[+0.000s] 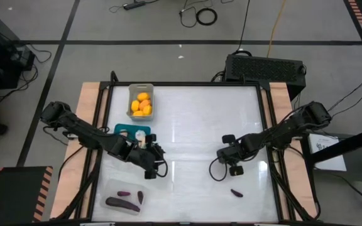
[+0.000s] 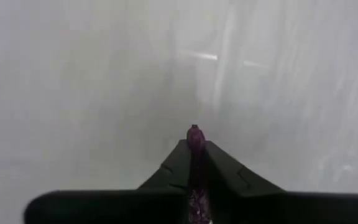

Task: Sort produce into baskets
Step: Put the purple eggplant into the transparent bin

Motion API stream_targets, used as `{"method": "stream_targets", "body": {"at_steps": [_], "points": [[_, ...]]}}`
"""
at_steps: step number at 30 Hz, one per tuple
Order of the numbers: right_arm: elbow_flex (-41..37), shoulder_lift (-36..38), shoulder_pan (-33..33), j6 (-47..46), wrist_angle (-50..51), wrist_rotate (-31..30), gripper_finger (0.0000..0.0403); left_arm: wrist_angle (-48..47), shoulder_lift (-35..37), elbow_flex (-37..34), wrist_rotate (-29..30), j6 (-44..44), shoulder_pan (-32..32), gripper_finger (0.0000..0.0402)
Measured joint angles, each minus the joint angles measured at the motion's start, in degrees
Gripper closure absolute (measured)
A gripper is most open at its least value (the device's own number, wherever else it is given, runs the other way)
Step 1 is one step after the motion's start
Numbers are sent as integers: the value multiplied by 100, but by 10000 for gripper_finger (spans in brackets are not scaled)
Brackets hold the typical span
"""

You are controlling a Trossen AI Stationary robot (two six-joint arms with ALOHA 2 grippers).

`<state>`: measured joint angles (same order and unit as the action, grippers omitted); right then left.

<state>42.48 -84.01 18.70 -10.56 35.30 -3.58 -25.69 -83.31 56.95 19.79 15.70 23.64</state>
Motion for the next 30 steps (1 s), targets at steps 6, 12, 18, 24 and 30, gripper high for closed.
{"method": "stream_targets", "body": {"at_steps": [6, 12, 18, 24, 30], "points": [[623, 0, 0, -632, -724, 31, 384, -666, 0, -2, 0, -73, 11, 201], [830, -31, 74, -832, -3313, 41, 380, -939, 148, -51, 133, -275, 50, 201], [837, -578, 306, -482, -6323, 25, 384, -670, 950, -715, 466, -186, 95, 201], [1200, -1761, 459, 52, -8414, -275, 384, 18, 1878, -1634, 516, 48, 207, 201], [2880, -3258, 466, 418, -8406, -235, 385, 88, 2516, -2091, 675, 294, 277, 201]]}}
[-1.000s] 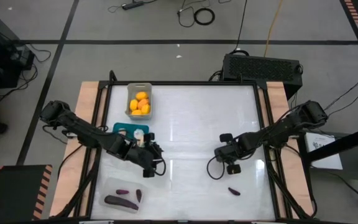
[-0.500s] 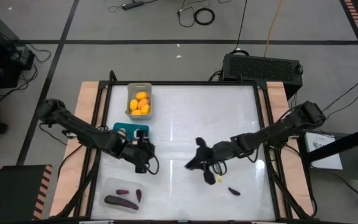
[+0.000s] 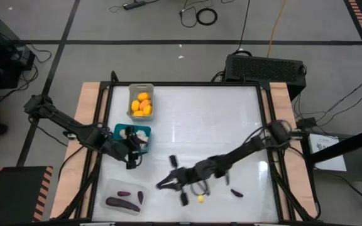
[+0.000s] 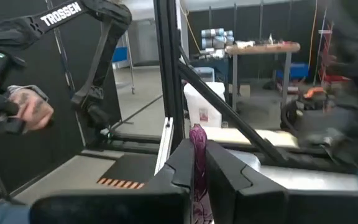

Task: Sort produce into baskets
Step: Put the purple eggplant into the transparent bin

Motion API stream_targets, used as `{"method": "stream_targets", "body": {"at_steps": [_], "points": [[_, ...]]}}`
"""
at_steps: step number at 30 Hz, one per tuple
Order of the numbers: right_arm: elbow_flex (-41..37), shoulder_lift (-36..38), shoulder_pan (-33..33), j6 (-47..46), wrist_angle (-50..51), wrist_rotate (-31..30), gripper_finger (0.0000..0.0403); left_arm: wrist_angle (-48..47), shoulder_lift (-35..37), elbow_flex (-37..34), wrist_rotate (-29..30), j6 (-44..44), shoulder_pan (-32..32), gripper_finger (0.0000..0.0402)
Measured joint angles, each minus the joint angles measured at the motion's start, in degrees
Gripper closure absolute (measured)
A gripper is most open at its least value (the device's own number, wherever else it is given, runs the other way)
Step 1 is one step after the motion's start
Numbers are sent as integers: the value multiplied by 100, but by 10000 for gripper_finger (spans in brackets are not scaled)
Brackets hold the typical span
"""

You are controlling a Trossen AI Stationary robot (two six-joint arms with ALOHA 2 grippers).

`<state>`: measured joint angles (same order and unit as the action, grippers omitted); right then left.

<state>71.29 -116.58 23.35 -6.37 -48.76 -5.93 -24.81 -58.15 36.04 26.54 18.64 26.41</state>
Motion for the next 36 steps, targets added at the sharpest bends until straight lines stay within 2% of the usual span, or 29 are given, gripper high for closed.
{"method": "stream_targets", "body": {"at_steps": [9, 16, 22, 29, 33, 36], "points": [[2886, -1966, -27, 162, 852, 30, 384, -116, 328, -14, 14, 51, -1, 201], [4315, -2916, -39, -117, 1716, 28, 360, -133, 325, -14, 9, 51, 0, 201], [4628, -3146, -69, -394, 2338, 13, 316, -119, 325, -14, 6, 105, -2, 201], [4629, -2942, -103, -504, 3124, -5, 237, -119, 323, -14, -20, 199, -1, 201], [4629, -2561, -105, -502, 4182, 40, 205, -121, 323, -11, -35, 200, 3, 201], [4629, -2106, -117, -606, 5654, 353, 191, -123, 323, -11, -68, 200, 8, 201]]}}
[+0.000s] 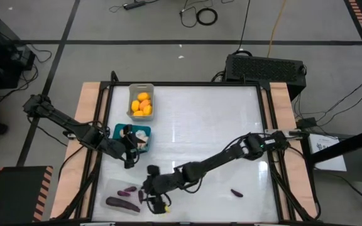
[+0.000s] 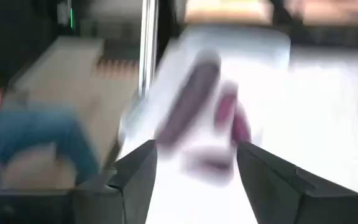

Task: Sort produce into baskets
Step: Put the purple eggplant into the transparent bin

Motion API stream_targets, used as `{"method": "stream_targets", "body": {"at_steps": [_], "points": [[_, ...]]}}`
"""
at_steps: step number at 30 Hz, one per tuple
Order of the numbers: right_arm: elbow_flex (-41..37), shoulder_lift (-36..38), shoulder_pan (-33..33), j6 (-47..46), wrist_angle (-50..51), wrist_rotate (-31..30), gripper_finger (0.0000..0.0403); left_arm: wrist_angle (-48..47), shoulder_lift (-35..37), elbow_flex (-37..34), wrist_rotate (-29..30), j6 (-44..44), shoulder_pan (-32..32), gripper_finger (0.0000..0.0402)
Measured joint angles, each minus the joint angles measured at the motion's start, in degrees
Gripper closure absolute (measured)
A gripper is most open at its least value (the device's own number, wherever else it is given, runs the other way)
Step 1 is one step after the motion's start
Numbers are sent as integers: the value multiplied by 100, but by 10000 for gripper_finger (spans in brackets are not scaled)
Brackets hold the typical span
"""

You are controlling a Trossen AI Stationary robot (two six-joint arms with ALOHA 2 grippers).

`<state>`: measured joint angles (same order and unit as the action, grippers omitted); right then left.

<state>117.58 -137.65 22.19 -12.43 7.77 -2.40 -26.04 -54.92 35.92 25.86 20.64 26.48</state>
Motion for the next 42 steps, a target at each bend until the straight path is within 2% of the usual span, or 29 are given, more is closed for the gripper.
{"method": "stream_targets", "body": {"at_steps": [4, 10, 14, 17, 21, 26, 30, 34, 42], "points": [[0, 625, 16, -285, 2202, 427, 184, -2, -4, 0, -28, 0, 58, 201], [2, 1386, 173, -800, 4839, 418, 184, 108, -21, 4, 166, 3, 134, 201], [0, 1635, 414, -935, 6115, 385, 184, 308, -20, 4, 593, 111, 133, 201], [-55, 1824, 691, -1066, 6682, 199, 183, 591, -26, 4, 826, 264, 127, 201], [-638, 2280, 1036, -1648, 6753, -55, 183, 1395, -215, 4, 832, -251, 127, 201], [-2292, 3248, 1431, -2723, 6036, -79, 183, 2535, -649, 7, 476, -1060, -108, 201], [-3709, 4021, 1598, -3543, 5039, -44, 183, 2819, -880, 6, 41, -1198, -407, 201], [-4704, 4556, 1678, -4100, 4251, -41, 183, 2828, -957, 5, -308, -1138, -589, 201], [-5670, 4753, 1837, -5470, 4023, -56, 183, 2817, -962, 7, -600, -903, -623, 201]]}}
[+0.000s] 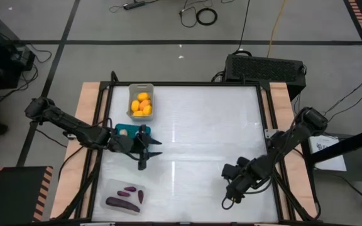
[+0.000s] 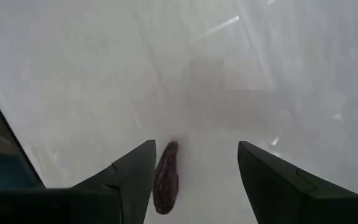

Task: Sort produce into baskets
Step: Put the purple eggplant into the transparent bin

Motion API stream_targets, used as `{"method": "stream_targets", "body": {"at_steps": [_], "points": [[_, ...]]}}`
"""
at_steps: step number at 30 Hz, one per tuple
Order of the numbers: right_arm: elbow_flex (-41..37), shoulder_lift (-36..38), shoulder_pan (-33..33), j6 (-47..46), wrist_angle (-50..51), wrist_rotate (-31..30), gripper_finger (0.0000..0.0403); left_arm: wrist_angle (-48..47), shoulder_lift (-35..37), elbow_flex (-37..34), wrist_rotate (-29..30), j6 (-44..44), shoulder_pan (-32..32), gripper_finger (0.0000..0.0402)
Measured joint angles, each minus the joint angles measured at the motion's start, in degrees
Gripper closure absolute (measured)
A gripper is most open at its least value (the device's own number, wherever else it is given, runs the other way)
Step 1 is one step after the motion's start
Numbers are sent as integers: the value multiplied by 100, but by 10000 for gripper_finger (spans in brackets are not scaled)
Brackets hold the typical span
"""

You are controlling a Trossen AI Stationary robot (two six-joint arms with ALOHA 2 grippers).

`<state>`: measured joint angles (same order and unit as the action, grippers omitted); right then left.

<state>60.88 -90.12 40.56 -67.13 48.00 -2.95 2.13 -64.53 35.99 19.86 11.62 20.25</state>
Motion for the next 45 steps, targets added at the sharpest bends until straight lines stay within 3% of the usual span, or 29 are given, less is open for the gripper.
{"method": "stream_targets", "body": {"at_steps": [13, 31, 36, 45], "points": [[-572, -94, 398, -796, -1093, -76, 183, -7, 2, 0, -299, 2, 0, 201], [-645, -802, 533, -1003, -1308, -182, 189, -13, 2, 0, -481, 149, 2, 201], [-645, -806, 531, -1012, -1257, -172, 230, -22, 2, -1, -512, 155, 2, 201], [-651, -812, 529, -998, -1307, -115, 357, -71, 2, -1, -524, 160, 2, 201]]}}
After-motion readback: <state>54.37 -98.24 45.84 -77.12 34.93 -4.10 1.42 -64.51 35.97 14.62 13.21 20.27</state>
